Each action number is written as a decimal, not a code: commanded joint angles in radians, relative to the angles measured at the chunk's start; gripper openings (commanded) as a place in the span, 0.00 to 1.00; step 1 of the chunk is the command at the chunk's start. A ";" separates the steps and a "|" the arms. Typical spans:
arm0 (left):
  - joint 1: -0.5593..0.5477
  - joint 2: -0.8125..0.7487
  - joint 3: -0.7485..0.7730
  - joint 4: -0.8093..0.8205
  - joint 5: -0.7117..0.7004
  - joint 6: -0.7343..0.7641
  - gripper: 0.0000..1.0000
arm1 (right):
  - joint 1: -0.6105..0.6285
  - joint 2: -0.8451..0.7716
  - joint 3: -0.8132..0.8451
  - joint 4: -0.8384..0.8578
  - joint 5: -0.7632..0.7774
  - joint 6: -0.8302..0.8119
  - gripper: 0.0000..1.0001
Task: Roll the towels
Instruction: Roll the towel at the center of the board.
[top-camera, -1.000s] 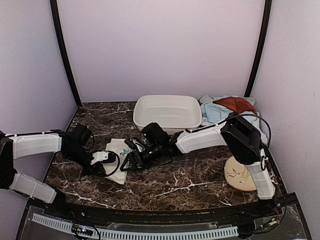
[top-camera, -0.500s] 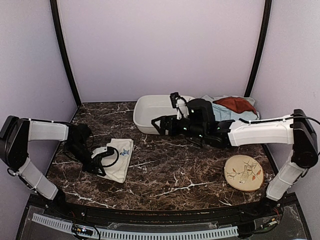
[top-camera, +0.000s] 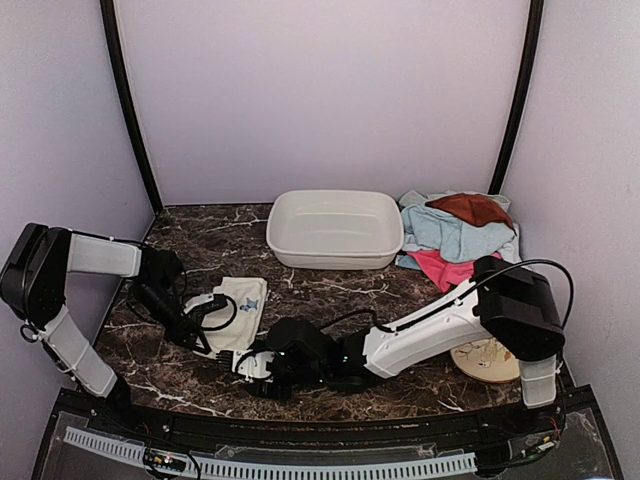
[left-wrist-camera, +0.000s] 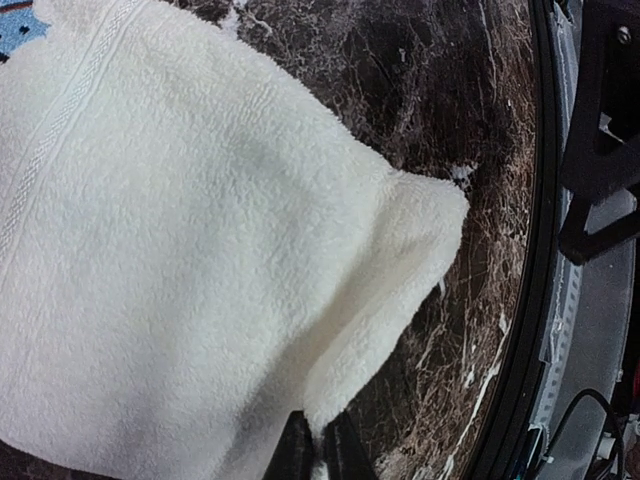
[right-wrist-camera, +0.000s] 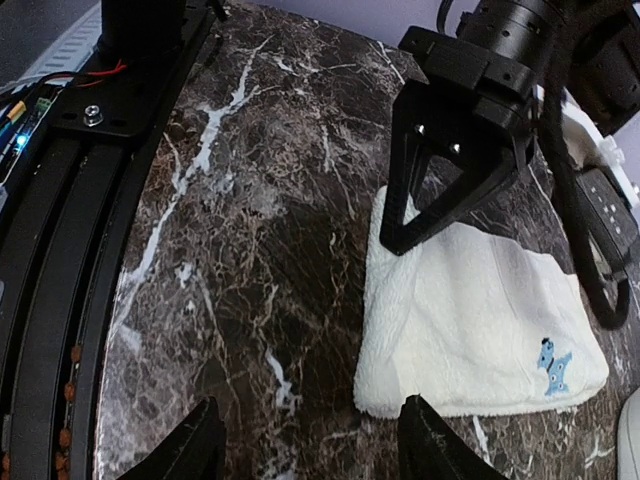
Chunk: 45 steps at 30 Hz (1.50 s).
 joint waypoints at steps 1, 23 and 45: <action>0.009 0.003 0.026 -0.047 0.011 0.008 0.05 | 0.001 0.079 0.123 0.039 0.009 -0.181 0.58; 0.021 -0.014 0.018 -0.037 0.012 0.051 0.06 | -0.068 0.293 0.289 0.030 0.035 -0.036 0.27; 0.047 -0.126 -0.042 0.056 -0.064 0.085 0.26 | -0.132 0.237 0.338 -0.187 -0.209 0.271 0.00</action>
